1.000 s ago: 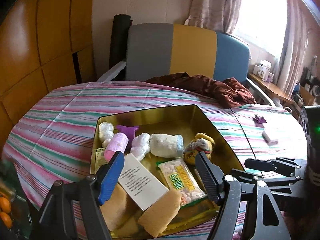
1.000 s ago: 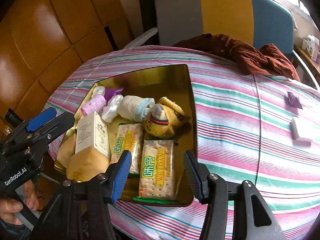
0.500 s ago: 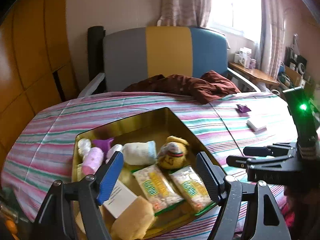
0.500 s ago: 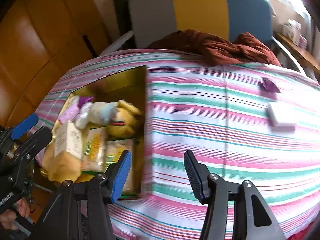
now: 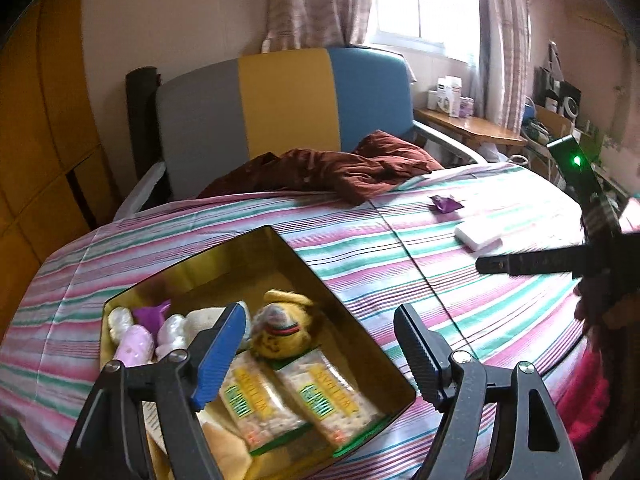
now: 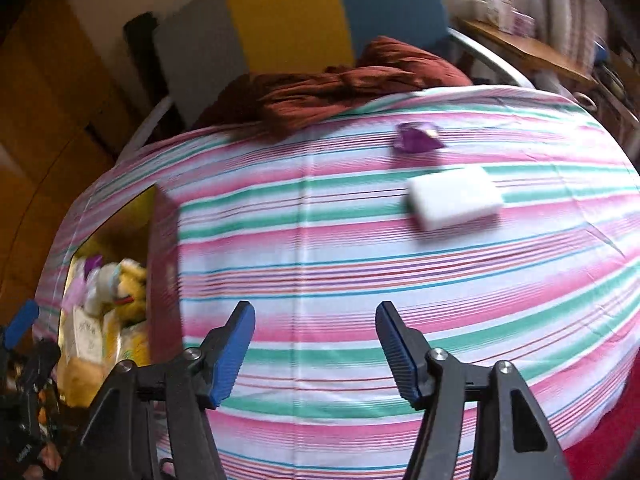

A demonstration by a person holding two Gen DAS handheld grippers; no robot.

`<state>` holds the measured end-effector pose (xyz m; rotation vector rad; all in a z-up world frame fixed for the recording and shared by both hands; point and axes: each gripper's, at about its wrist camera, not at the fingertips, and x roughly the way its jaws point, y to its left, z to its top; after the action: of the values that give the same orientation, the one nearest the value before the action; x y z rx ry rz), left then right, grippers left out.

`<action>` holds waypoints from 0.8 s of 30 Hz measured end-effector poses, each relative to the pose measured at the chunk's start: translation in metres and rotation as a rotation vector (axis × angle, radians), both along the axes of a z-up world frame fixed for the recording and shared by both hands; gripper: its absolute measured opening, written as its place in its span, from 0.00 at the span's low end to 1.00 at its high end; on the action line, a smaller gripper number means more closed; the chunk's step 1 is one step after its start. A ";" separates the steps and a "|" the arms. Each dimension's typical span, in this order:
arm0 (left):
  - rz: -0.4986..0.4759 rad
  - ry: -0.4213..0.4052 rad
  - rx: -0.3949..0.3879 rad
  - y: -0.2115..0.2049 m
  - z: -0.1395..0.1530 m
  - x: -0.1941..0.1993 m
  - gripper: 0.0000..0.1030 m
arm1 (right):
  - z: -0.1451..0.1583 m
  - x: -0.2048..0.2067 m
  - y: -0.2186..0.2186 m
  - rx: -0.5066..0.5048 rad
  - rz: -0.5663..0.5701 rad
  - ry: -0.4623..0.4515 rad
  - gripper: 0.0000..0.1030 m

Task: Organize objects
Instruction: 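Move both grippers back toward the white sponge and purple packet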

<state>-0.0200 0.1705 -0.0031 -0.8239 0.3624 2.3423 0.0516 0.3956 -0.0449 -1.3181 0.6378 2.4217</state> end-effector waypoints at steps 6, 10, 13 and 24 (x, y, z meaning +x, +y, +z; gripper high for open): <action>-0.046 -0.006 -0.017 0.020 -0.004 0.002 0.76 | -0.004 0.013 0.042 -0.029 -0.100 -0.021 0.62; -0.070 -0.018 -0.024 0.032 -0.009 0.003 0.76 | -0.010 0.021 0.072 -0.055 -0.170 -0.045 0.62; -0.087 -0.033 -0.028 0.040 -0.013 0.004 0.76 | -0.015 0.027 0.092 -0.089 -0.224 -0.055 0.62; -0.123 -0.074 -0.022 0.054 -0.021 0.002 0.76 | -0.054 0.004 0.155 -0.298 -0.496 -0.033 0.76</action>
<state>-0.0185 0.2249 -0.0244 -0.8716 0.3968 2.1914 0.0560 0.5507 -0.0988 -1.1277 1.1928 1.9509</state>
